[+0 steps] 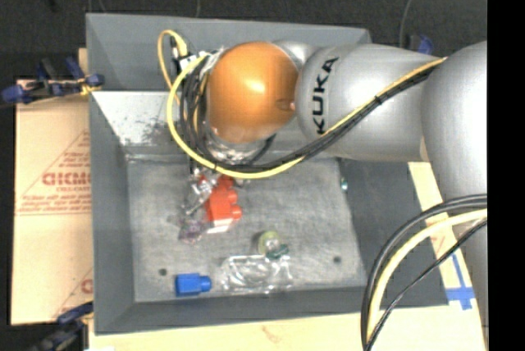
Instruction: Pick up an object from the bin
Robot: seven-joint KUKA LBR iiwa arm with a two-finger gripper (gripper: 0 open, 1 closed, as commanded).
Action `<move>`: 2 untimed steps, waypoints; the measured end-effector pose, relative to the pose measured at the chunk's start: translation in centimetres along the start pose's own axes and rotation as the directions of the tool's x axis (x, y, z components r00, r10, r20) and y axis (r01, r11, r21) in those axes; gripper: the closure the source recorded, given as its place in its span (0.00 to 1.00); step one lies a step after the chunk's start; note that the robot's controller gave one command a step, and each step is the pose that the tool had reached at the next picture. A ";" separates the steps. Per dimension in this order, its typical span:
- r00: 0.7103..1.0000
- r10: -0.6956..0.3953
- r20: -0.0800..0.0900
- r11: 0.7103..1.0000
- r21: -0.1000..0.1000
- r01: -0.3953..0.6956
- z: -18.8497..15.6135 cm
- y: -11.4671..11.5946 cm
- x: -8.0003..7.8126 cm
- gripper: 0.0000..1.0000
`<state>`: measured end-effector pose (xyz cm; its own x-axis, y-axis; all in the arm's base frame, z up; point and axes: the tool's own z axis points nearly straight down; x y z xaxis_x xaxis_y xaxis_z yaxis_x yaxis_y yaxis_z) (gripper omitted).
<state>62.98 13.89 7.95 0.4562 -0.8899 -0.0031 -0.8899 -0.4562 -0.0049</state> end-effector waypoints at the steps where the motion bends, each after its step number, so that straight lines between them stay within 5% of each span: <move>1: 1.000 0.004 0.004 1.000 0.003 -0.004 -0.2 -0.1 -0.2 1.00; 2: 1.000 -0.028 -0.005 1.000 0.005 0.028 -20.4 0.0 0.1 1.00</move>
Offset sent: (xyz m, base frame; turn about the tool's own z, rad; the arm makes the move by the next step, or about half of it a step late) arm 0.0000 0.0000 0.0000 0.0000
